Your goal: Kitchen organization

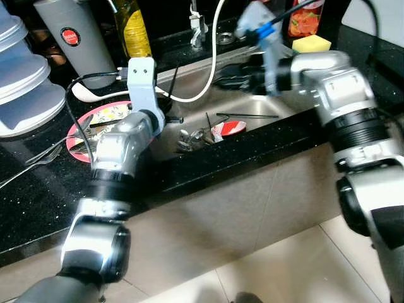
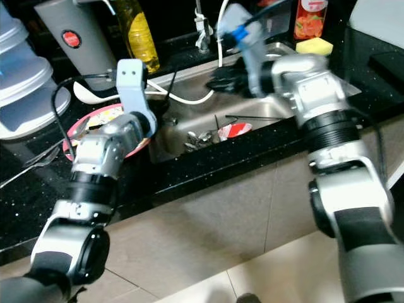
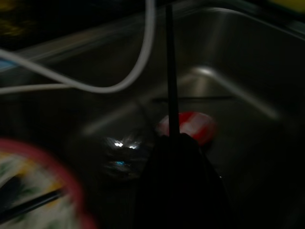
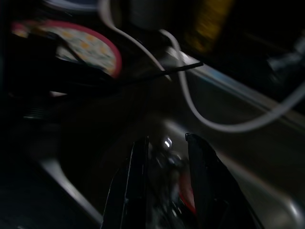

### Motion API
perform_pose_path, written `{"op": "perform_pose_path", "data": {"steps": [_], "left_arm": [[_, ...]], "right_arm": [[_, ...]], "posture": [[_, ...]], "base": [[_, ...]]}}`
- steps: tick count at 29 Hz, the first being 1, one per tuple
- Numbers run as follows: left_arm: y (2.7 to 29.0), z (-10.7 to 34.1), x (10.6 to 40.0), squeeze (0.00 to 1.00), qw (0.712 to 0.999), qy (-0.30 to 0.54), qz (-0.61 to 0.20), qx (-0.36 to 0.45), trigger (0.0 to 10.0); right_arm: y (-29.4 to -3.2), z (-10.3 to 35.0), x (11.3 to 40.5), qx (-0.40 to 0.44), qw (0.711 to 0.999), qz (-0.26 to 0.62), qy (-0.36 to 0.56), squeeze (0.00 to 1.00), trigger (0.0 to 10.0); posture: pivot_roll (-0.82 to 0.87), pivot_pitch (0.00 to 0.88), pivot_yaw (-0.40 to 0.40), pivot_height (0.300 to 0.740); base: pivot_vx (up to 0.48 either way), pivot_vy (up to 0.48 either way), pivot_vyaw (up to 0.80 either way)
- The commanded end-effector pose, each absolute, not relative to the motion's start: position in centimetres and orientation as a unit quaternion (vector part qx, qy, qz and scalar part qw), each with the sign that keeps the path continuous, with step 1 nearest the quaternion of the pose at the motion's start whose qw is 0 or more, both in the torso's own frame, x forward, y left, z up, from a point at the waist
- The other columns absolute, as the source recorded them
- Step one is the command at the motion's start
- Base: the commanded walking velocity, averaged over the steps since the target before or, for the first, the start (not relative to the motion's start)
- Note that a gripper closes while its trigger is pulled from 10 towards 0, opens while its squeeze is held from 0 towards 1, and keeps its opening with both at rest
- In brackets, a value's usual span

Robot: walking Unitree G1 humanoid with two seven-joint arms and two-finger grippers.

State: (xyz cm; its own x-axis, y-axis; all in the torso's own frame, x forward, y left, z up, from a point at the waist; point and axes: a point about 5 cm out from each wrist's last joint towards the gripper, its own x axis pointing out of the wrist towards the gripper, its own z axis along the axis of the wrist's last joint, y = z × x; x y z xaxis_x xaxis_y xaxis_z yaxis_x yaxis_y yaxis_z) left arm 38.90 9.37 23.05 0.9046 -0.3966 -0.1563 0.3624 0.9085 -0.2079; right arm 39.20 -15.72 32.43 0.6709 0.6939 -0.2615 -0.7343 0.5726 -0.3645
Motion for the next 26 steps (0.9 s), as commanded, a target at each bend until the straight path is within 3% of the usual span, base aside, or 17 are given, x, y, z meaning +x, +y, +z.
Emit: {"op": "perform_pose_path", "data": {"steps": [1,2,3,4,10,11,17,18,19,20,23,24,26], "left_arm": [[9.2,22.9,39.2,0.0,0.97,0.1,-0.201,-0.089,0.0],[8.8,22.8,39.7,0.0,0.971,0.107,-0.199,-0.082,0.0],[8.7,22.6,40.0,0.0,0.97,0.115,-0.198,-0.077,7.2],[8.5,22.5,40.2,0.0,0.97,0.121,-0.198,-0.073,10.0],[8.5,22.1,40.5,0.0,0.97,0.131,-0.195,-0.059,10.0],[8.7,22.5,40.6,1.0,0.972,0.119,-0.194,-0.054,10.0],[9.1,25.4,40.6,1.0,0.976,0.04,-0.208,-0.04,10.0],[9.6,26.5,40.8,0.49,0.978,0.021,-0.203,-0.042,10.0],[9.6,26.5,40.8,0.49,0.978,0.021,-0.203,-0.042,10.0],[10.6,27.3,41.0,0.0,0.983,0.009,-0.181,-0.041,10.0],[12.9,28.1,41.1,0.0,0.991,0.003,-0.133,-0.027,10.0],[15.2,27.9,41.0,0.0,0.997,0.01,-0.073,0.032,10.0],[15.2,27.9,41.0,0.0,0.997,0.01,-0.073,0.032,10.0]], "right_arm": [[-15.5,32.9,39.3,-0.232,0.887,0.398,0.035,0.0,10.0],[-16.2,32.9,39.4,-0.231,0.893,0.386,0.038,0.0,10.0],[-16.6,32.8,39.4,-0.23,0.895,0.379,0.04,0.0,10.0],[-16.9,32.8,39.4,-0.231,0.896,0.376,0.042,0.0,10.0],[-17.2,32.7,39.2,-0.234,0.896,0.375,0.044,0.0,10.0],[-17.3,32.7,39.2,-0.234,0.896,0.376,0.043,0.0,10.0],[-17.2,32.8,39.4,-0.232,0.895,0.378,0.037,0.0,10.0],[-17.0,32.9,39.5,-0.232,0.895,0.38,0.035,0.0,10.0],[-17.0,32.9,39.5,-0.232,0.895,0.38,0.035,0.0,10.0],[-16.8,33.0,39.5,-0.232,0.894,0.382,0.032,0.0,10.0],[-16.6,33.2,39.5,-0.231,0.893,0.386,0.028,0.0,10.0],[-16.5,33.3,39.4,-0.23,0.892,0.389,0.025,0.0,10.0],[-16.5,33.3,39.4,-0.23,0.892,0.389,0.025,0.0,10.0]], "posture": [[-0.16,0.0,0.182,0.74],[-0.17,0.0,0.188,0.74],[-0.18,0.0,0.195,0.74],[-0.18,0.0,0.196,0.74],[-0.19,0.0,0.204,0.74],[-0.19,0.0,0.204,0.74],[-0.18,0.0,0.195,0.74],[-0.17,0.0,0.194,0.74],[-0.17,0.0,0.194,0.74],[-0.17,0.0,0.192,0.74],[-0.17,0.0,0.191,0.74],[-0.16,0.0,0.19,0.74],[-0.16,0.0,0.19,0.74]], "base": [[0.0,0.0,0.0],[0.0,0.0,0.0],[0.0,0.0,0.0],[0.0,0.0,0.0],[0.0,0.0,0.0],[0.0,0.0,0.0],[0.0,0.0,0.0],[0.0,0.0,0.0],[0.0,0.0,0.0],[0.0,0.0,0.0],[0.0,0.0,0.0],[0.0,0.0,0.0],[0.0,0.0,0.0]]}}
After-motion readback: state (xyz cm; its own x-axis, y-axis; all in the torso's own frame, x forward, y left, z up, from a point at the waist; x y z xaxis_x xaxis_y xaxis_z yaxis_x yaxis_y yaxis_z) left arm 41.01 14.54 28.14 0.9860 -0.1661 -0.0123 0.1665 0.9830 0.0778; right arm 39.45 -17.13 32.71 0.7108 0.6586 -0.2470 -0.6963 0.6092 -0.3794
